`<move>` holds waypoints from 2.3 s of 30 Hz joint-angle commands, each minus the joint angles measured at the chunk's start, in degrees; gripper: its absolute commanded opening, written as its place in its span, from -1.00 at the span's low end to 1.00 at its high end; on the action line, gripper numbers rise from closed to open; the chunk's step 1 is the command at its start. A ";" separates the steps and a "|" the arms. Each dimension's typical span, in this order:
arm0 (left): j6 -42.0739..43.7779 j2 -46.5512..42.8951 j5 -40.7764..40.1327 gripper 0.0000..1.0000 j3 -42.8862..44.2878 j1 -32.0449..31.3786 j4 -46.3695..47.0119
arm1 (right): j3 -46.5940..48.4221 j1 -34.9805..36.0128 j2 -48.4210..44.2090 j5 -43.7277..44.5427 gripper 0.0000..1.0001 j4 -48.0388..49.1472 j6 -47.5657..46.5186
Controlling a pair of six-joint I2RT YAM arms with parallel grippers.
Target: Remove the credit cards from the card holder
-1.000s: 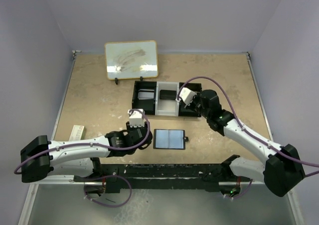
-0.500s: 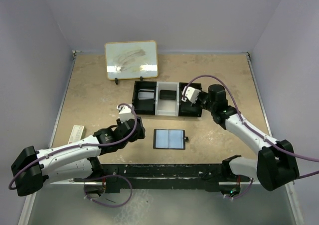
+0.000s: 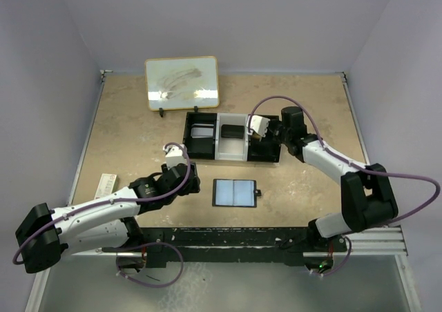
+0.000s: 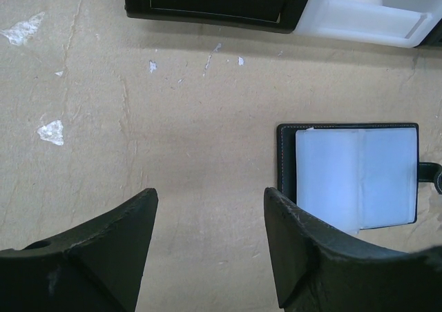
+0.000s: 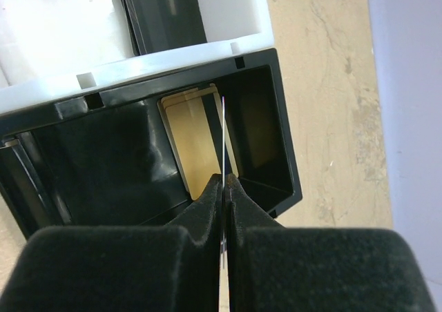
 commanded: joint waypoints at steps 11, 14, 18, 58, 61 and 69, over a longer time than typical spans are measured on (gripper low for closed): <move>1.45 -1.07 0.72 0.22 2.14 0.79 -0.21 | 8.49 -1.37 12.35 -2.07 -1.00 3.24 -7.02; 1.62 -0.90 0.88 0.22 2.13 0.85 -0.16 | 11.38 -1.44 14.58 -2.23 -1.00 2.73 -8.13; 1.80 -0.39 1.11 0.22 1.98 0.86 0.25 | 13.52 -1.46 17.51 -1.68 -1.00 1.70 -9.58; 1.18 -0.50 2.90 0.21 2.07 0.86 -1.15 | 11.69 -1.98 18.92 0.90 0.34 -1.22 -5.81; 0.93 -1.18 2.70 0.21 2.07 0.86 -1.72 | 10.81 -2.00 17.89 2.15 0.33 2.06 -4.11; 0.33 -1.34 2.60 0.20 2.28 0.86 -2.02 | 9.23 -1.99 18.10 7.46 0.31 9.06 -0.60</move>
